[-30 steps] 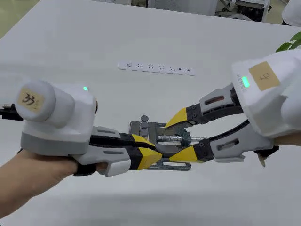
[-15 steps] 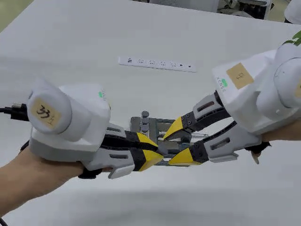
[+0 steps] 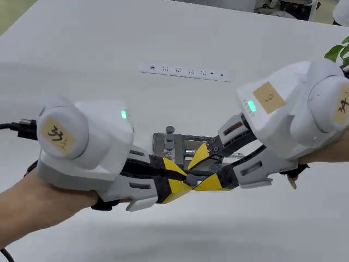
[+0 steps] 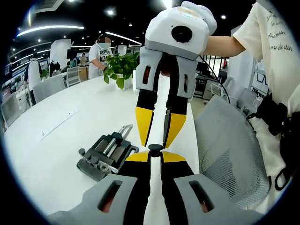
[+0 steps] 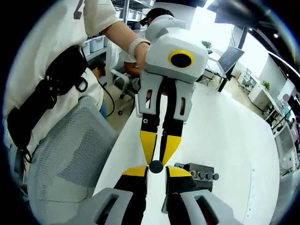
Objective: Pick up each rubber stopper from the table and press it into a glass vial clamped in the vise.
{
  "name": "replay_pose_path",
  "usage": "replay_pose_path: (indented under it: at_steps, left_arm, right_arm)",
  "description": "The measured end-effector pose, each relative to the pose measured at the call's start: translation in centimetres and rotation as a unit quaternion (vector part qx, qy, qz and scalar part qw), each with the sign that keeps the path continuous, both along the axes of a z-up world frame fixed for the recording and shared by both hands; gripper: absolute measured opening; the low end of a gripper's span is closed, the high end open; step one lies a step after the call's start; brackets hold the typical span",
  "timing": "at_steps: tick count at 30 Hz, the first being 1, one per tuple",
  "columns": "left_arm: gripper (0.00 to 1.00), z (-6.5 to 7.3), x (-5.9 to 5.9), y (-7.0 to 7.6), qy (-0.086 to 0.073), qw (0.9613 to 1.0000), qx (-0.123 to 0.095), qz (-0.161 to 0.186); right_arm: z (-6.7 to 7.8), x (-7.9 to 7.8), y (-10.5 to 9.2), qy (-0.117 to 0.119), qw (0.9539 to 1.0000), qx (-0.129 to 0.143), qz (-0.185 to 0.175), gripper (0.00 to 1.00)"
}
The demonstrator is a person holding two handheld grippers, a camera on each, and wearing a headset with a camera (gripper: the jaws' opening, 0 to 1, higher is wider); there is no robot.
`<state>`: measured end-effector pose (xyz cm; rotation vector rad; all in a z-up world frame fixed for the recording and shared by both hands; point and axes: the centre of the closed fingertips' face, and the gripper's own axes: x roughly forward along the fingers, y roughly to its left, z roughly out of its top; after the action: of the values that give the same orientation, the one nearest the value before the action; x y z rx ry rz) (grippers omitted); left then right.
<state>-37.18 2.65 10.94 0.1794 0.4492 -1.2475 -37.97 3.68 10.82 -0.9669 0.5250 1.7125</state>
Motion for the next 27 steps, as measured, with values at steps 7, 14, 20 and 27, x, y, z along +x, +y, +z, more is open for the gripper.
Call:
replay_pose_path:
  at_steps: [7, 14, 20, 27]
  left_arm:
    - [0.03, -0.09, -0.23, -0.18, 0.002, 1.0000, 0.002, -0.006]
    - [0.03, -0.19, -0.39, -0.24, 0.000, 0.9999, 0.008, -0.014]
    - [0.03, -0.28, -0.53, -0.21, -0.005, 0.9997, 0.012, -0.019]
    - [0.03, -0.33, -0.25, 0.08, 0.011, 0.9999, -0.001, -0.002]
  right_arm:
    - [-0.15, -0.17, -0.07, 0.000, 0.9999, -0.007, 0.009, 0.09]
    - [-0.32, -0.45, -0.17, 0.004, 0.9998, -0.013, 0.015, 0.07]
    - [-0.43, -0.61, -0.14, 0.006, 0.9996, -0.017, 0.020, 0.07]
    - [-0.45, -0.59, -0.04, 0.005, 0.9996, -0.019, 0.022, 0.09]
